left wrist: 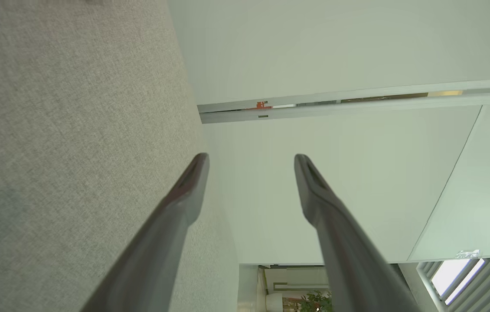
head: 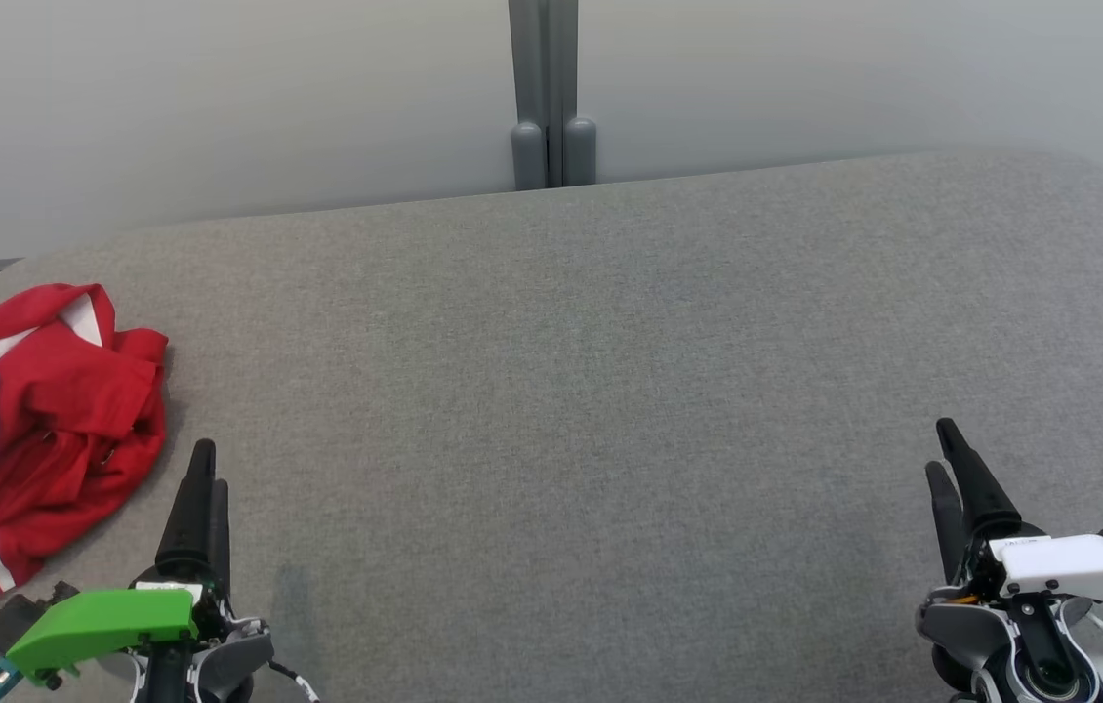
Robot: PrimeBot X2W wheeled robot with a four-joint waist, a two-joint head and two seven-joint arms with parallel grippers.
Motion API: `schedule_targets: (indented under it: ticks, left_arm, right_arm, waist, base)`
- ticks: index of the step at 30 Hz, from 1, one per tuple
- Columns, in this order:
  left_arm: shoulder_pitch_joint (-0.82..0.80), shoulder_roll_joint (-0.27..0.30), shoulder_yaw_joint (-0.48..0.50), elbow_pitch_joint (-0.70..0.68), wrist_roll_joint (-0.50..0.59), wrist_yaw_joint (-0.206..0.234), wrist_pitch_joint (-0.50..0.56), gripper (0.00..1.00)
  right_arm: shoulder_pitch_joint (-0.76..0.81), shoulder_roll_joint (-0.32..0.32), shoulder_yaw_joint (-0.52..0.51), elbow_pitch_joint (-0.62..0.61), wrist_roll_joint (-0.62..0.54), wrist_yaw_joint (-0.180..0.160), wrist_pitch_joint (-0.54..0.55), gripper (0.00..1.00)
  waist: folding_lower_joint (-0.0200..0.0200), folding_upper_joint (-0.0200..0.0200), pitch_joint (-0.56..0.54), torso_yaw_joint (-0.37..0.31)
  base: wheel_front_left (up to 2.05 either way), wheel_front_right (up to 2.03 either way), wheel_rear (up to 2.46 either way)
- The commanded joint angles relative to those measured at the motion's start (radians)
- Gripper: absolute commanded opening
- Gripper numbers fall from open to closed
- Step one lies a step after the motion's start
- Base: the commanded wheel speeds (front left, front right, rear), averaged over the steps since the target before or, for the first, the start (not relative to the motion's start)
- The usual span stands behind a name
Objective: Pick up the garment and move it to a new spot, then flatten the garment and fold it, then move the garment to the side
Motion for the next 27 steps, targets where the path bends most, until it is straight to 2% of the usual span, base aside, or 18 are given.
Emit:
schedule_targets:
  ticks: [1, 19, 27]
  left_arm:
    - [-0.038, 0.022, -0.017, -0.027, 0.038, 0.0, -0.015, 1.0]
    - [-0.05, 0.042, -0.056, -0.063, 0.413, 0.0, -0.089, 1.0]
    - [-0.054, 0.049, -0.074, -0.06, 0.553, 0.001, -0.118, 1.0]
  right_arm:
    - [-0.028, -0.012, -0.001, -0.026, -0.044, 0.0, -0.012, 1.0]
    - [-0.027, -0.012, 0.015, -0.108, -0.505, 0.0, -0.087, 1.0]
    - [-0.023, -0.012, 0.04, -0.131, -0.672, 0.0, -0.115, 1.0]
  waist:
    - [0.0, -0.0001, 0.0, 0.0]
    - [0.0, -0.0001, 0.0, 0.0]
    - [0.0, -0.0001, 0.0, 0.0]
  base:
    - [0.0, 0.0, 0.0]
    - [0.0, 0.0, 0.0]
    - [0.0, 0.0, 0.0]
